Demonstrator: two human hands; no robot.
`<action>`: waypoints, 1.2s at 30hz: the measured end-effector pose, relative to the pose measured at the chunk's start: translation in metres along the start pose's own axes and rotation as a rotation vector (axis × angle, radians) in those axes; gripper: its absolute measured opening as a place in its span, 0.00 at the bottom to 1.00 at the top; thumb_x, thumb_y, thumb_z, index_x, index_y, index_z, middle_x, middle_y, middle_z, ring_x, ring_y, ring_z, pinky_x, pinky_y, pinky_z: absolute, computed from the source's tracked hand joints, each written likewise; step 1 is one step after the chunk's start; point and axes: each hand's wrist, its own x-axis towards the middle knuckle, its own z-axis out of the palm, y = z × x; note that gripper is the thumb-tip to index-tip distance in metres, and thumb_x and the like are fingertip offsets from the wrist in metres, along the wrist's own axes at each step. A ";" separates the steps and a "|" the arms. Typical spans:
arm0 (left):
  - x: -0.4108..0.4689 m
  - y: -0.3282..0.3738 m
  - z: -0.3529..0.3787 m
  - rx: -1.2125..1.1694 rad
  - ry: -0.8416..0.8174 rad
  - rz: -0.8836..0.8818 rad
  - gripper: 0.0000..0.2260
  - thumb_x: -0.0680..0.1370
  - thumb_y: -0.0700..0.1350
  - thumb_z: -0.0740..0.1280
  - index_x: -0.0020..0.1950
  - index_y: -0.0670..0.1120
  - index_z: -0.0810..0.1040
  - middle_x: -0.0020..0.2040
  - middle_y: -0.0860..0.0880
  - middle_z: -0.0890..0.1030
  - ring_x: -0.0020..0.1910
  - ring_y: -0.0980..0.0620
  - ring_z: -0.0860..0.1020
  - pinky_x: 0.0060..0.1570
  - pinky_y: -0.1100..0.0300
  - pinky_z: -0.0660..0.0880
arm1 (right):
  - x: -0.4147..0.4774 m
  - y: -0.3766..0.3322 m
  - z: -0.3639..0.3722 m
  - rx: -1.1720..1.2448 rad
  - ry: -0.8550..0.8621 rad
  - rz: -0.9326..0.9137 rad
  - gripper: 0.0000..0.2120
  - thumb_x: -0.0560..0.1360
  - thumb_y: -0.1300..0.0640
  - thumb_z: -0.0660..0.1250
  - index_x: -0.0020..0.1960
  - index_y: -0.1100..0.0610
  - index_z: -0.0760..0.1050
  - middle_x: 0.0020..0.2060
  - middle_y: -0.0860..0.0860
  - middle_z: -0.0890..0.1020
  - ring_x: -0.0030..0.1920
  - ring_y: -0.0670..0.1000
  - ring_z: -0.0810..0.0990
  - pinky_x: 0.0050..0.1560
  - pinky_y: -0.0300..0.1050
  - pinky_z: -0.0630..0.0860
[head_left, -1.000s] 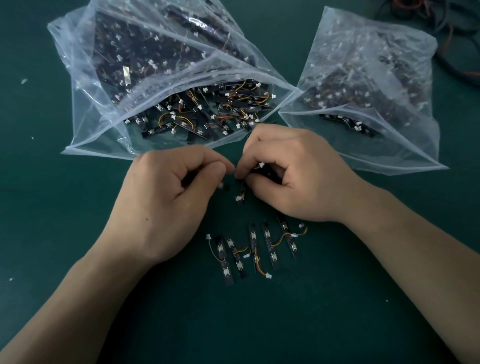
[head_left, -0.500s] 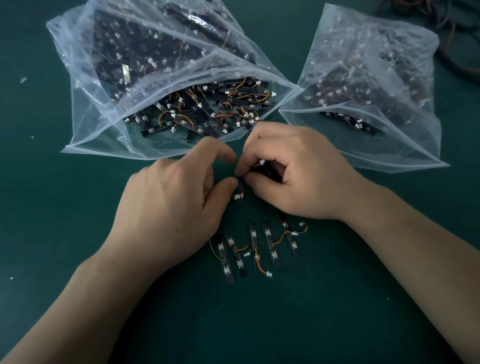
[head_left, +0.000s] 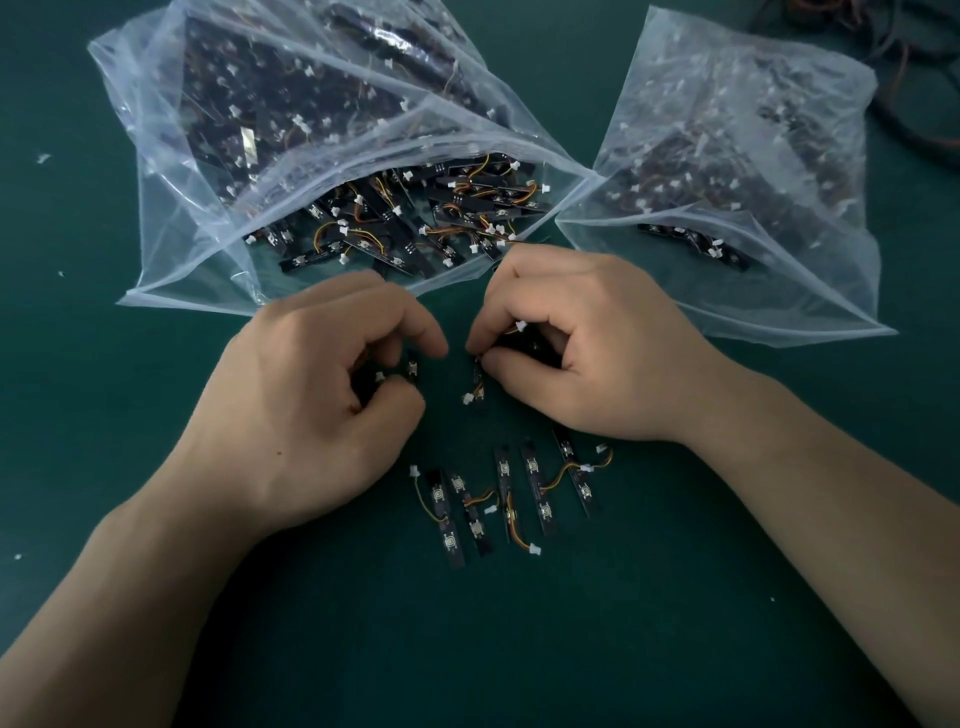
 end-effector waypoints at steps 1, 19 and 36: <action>0.000 -0.002 -0.002 -0.004 -0.024 0.042 0.13 0.68 0.40 0.67 0.49 0.54 0.82 0.43 0.57 0.76 0.37 0.50 0.75 0.36 0.52 0.72 | 0.000 0.000 0.000 0.002 0.001 -0.002 0.04 0.75 0.54 0.73 0.49 0.47 0.84 0.48 0.42 0.81 0.38 0.35 0.73 0.40 0.43 0.71; 0.001 -0.016 -0.009 -0.069 0.012 0.172 0.11 0.70 0.41 0.74 0.53 0.47 0.84 0.44 0.49 0.79 0.34 0.47 0.72 0.35 0.55 0.69 | -0.002 -0.004 0.000 -0.040 -0.025 -0.022 0.09 0.75 0.54 0.72 0.55 0.48 0.85 0.51 0.42 0.81 0.43 0.43 0.79 0.43 0.51 0.77; 0.002 -0.013 -0.004 -0.027 -0.047 0.198 0.08 0.70 0.41 0.74 0.49 0.49 0.85 0.41 0.56 0.81 0.38 0.51 0.81 0.38 0.54 0.75 | -0.002 -0.003 -0.004 0.007 -0.088 -0.055 0.12 0.73 0.42 0.76 0.55 0.43 0.85 0.50 0.40 0.79 0.43 0.44 0.78 0.44 0.51 0.77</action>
